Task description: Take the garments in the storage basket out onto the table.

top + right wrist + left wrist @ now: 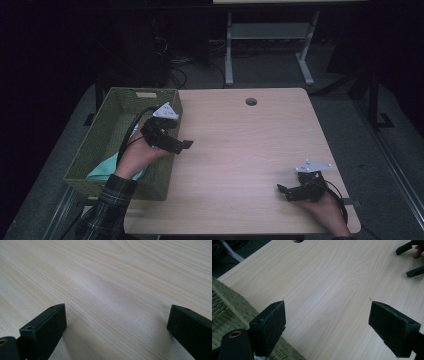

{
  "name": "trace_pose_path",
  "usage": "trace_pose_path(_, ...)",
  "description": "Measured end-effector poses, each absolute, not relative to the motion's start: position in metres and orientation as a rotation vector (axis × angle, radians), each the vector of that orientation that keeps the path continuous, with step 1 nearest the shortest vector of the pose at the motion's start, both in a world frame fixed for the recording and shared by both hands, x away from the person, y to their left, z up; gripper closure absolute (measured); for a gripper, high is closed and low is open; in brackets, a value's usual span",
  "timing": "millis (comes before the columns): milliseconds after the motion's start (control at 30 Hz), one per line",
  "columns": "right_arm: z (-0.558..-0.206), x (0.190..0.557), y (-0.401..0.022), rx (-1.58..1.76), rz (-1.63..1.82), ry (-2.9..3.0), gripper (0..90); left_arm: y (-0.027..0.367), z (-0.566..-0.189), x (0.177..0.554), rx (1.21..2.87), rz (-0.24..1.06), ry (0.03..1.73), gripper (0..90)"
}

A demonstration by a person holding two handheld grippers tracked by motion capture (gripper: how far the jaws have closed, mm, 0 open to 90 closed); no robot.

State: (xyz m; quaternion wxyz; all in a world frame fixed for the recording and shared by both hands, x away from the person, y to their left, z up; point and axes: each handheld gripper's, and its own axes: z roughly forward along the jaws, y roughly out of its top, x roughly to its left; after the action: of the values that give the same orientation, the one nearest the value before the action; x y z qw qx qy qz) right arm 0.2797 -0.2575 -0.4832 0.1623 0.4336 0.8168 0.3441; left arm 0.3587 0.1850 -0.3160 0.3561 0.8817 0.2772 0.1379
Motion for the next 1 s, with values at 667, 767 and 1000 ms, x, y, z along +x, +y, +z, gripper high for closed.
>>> trace_pose_path(667,-0.483,0.279,-0.257,1.242,0.980,2.329,1.8,0.228,-0.322,0.371,2.244,0.404,0.841,13.5)
trace_pose_path(767,-0.483,0.279,-0.257,1.242,0.981,2.329,1.8,0.236,-0.326,0.373,2.240,0.413,0.862,13.5)
trace_pose_path(1000,-0.483,0.280,-0.258,1.236,0.980,2.328,1.8,0.261,-0.339,0.376,2.190,0.419,0.938,13.5)
